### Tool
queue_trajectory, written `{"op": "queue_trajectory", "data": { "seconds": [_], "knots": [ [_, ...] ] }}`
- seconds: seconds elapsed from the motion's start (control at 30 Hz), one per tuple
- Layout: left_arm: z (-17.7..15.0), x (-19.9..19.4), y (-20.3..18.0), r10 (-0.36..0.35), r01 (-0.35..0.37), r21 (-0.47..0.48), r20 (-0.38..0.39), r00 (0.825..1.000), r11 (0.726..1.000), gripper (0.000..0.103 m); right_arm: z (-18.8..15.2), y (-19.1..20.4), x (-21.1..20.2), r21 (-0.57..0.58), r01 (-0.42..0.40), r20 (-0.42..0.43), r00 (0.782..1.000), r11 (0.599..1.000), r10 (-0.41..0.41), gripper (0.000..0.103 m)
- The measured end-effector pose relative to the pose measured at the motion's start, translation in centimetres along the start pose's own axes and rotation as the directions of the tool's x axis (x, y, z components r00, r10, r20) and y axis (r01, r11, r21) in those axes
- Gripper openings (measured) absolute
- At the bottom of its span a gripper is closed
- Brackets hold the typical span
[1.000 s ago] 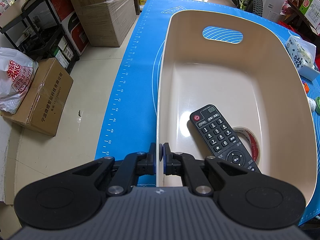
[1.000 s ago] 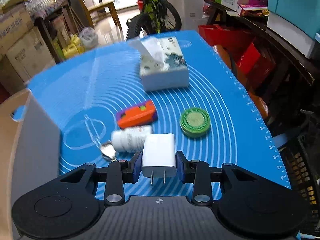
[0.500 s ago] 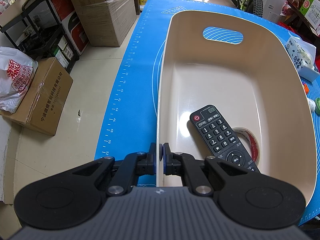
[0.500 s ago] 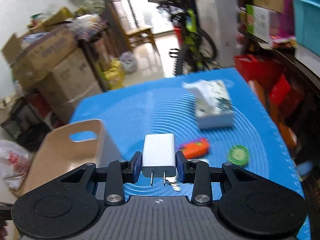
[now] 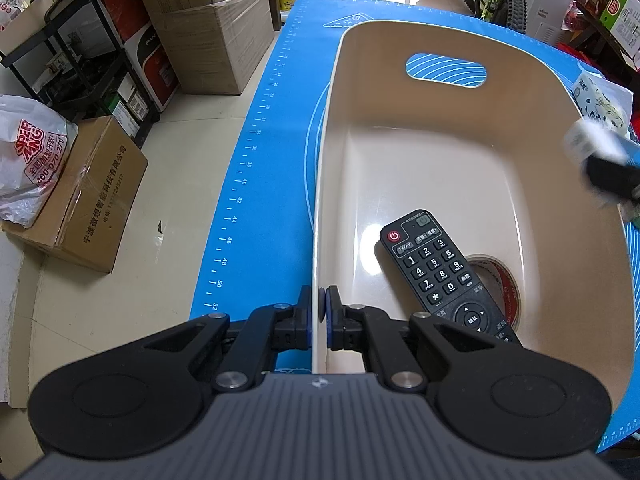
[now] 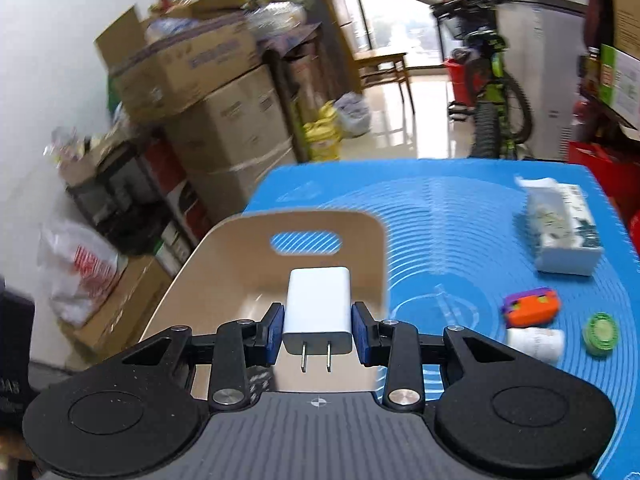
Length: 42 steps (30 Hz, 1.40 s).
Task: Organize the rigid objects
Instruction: 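Carry the white charger with the right gripper and release it into the basket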
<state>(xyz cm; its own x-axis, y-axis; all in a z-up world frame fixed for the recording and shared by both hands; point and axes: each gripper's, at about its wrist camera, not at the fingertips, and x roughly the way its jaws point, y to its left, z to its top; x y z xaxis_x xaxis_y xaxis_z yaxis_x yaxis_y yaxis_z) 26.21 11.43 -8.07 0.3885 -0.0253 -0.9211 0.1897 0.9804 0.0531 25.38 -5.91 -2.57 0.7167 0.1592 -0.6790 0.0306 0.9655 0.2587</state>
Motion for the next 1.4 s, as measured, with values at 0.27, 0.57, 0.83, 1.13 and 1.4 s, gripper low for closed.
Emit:
{"op": "queue_trajectory", "data": {
  "seconds": [0.27,0.57,0.83,1.13,1.4],
  "knots": [
    [0.0,0.0,0.1,0.0,0.0,-0.001,0.0,1.0,1.0,0.007,-2.4,3.3,3.7,-0.077,-0.009,-0.155,0.988,0.997,-0.003,0.043],
    [-0.1,0.0,0.2,0.001,-0.001,0.0,0.001,1.0,1.0,0.007,-5.3,5.0,6.5,-0.162,-0.028,-0.302,0.953,0.986,-0.023,0.043],
    [-0.1,0.0,0.1,0.002,-0.002,0.0,0.001,1.0,1.0,0.007,-5.7,5.8,7.1,-0.216,-0.027,-0.336,0.941,0.976,-0.048,0.042],
    [-0.1,0.0,0.1,0.003,-0.003,0.001,-0.001,1.0,1.0,0.007,-4.1,4.6,5.8,-0.19,-0.096,-0.32,0.947,0.977,0.03,0.06],
    [0.0,-0.1,0.1,0.0,0.0,-0.007,-0.004,1.0,1.0,0.007,0.2,2.5,1.5,-0.221,-0.096,-0.255,0.966,0.971,0.038,0.074]
  ]
}}
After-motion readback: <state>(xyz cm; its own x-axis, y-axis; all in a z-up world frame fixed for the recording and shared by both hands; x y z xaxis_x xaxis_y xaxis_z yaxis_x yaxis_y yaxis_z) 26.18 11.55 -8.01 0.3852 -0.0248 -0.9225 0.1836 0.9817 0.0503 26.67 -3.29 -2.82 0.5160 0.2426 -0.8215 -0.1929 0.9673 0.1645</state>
